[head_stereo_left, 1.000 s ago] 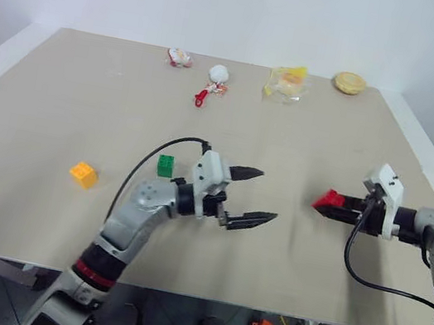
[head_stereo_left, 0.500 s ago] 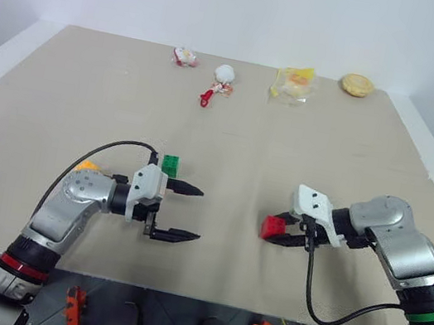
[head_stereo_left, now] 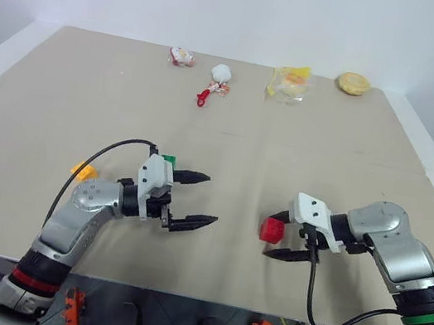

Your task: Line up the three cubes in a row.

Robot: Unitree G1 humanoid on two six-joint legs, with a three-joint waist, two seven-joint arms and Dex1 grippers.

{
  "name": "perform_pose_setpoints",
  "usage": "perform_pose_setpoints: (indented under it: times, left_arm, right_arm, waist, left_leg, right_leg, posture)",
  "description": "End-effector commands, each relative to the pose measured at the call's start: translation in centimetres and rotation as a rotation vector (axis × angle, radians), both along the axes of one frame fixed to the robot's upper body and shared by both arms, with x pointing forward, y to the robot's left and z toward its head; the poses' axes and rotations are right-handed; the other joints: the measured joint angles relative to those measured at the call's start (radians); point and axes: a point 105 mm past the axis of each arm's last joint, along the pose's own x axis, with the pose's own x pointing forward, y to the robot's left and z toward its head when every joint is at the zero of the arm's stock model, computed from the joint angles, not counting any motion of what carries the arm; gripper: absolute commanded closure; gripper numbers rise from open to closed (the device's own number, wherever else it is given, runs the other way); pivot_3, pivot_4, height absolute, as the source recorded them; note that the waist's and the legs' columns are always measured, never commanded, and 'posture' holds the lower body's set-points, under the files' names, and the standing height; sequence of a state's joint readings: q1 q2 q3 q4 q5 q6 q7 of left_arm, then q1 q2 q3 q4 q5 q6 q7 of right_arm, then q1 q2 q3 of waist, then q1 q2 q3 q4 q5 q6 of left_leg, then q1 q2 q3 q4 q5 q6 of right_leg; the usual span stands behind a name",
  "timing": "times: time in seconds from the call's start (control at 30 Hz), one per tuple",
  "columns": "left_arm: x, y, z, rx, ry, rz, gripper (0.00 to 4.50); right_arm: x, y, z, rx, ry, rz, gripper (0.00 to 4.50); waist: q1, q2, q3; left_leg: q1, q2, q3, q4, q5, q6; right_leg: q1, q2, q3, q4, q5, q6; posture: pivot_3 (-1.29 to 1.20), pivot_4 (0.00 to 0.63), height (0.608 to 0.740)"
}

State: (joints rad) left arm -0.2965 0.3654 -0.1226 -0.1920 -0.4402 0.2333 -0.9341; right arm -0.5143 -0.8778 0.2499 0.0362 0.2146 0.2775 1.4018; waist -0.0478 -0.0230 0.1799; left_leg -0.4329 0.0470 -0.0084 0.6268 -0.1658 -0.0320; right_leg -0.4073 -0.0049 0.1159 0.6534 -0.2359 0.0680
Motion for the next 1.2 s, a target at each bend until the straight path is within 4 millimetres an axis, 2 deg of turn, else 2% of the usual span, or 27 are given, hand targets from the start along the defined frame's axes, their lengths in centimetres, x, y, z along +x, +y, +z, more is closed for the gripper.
perform_pose_setpoints:
  times: [0.03, 0.13, 0.2, 0.3, 0.4, 0.5, 0.7, 0.8, 1.2]
  left_arm:
    - [0.3, 0.8, 1.9, -0.063, -0.044, 0.128, 0.00]
    - [2.9, 2.6, 3.1, -0.142, -0.063, 0.444, 0.00]
    - [4.1, 3.4, 3.2, -0.153, -0.069, 0.608, 0.00]
    - [5.2, 4.0, 2.9, -0.160, -0.067, 0.818, 0.00]
    - [5.6, 3.7, 2.2, -0.162, -0.049, 0.919, 0.00]
    - [6.5, 3.8, 0.7, -0.118, 0.002, 1.007, 0.00]
    - [8.1, 5.0, -1.5, -0.096, 0.114, 1.135, 0.00]
    - [8.3, 4.0, -2.3, -0.084, 0.153, 1.107, 0.00]
    - [8.6, 2.0, -3.7, -0.026, 0.212, 1.036, 0.00]
  right_arm:
    - [-0.5, 0.5, 3.1, 0.093, -0.034, 0.020, 0.08]
    - [-0.3, 1.6, 6.3, 0.247, -0.047, 0.004, 0.08]
    - [0.1, 2.1, 7.1, 0.304, -0.066, -0.017, 0.08]
    - [0.7, 2.9, 7.2, 0.346, -0.073, -0.048, 0.08]
    - [1.4, 3.7, 7.2, 0.369, -0.082, -0.056, 0.08]
    - [2.0, 4.0, 7.2, 0.374, -0.086, -0.059, 0.08]
    - [4.0, 4.6, 8.2, 0.427, -0.128, -0.097, 0.08]
    - [4.9, 4.9, 8.7, 0.448, -0.153, -0.113, 0.08]
    - [5.0, 5.6, 9.1, 0.444, -0.160, -0.091, 0.08]
  waist:
    - [0.000, 0.000, 0.000]
    - [0.001, -0.001, 0.000]
    - [0.001, -0.001, 0.000]
    - [0.001, -0.002, 0.000]
    - [0.001, -0.002, 0.000]
    - [0.001, -0.002, 0.000]
    - [0.000, -0.002, 0.000]
    - [0.000, -0.002, 0.000]
    - [0.000, -0.002, 0.000]
  left_leg:
    - [0.000, 0.000, 0.000, 0.000, 0.000, 0.000]
    - [0.000, 0.000, 0.000, 0.001, 0.000, 0.000]
    - [0.000, 0.000, -0.001, 0.004, 0.000, 0.000]
    - [0.000, 0.000, -0.001, 0.005, 0.000, 0.000]
    - [-0.001, -0.001, -0.001, 0.006, 0.001, 0.000]
    - [-0.002, -0.001, -0.001, 0.007, 0.001, -0.001]
    - [-0.003, -0.001, -0.001, 0.006, 0.001, -0.001]
    - [-0.003, -0.001, -0.001, 0.006, 0.001, -0.001]
    - [-0.005, -0.001, -0.002, 0.004, 0.000, -0.001]
  right_leg:
    - [0.000, 0.000, 0.000, 0.000, 0.000, 0.000]
    - [0.001, 0.000, 0.000, 0.000, 0.001, 0.001]
    - [0.001, 0.000, 0.000, 0.000, 0.002, 0.001]
    - [0.002, 0.001, 0.000, 0.000, 0.004, 0.001]
    - [0.002, 0.000, 0.000, 0.000, 0.004, 0.002]
    - [0.001, 0.000, 0.000, 0.000, 0.004, 0.002]
    - [-0.001, 0.001, 0.000, 0.000, 0.004, 0.002]
    - [-0.001, 0.001, 0.000, 0.000, 0.005, 0.002]
    - [-0.001, 0.001, 0.000, -0.001, 0.005, 0.007]
  posture:
    - [0.00, 0.150, 0.740]
    - [0.00, 0.150, 0.740]
    - [0.00, 0.150, 0.740]
    - [0.00, 0.150, 0.740]
    - [0.00, 0.150, 0.740]
    - [0.00, 0.150, 0.740]
    - [0.00, 0.150, 0.740]
    - [0.00, 0.150, 0.740]
    - [0.00, 0.150, 0.740]
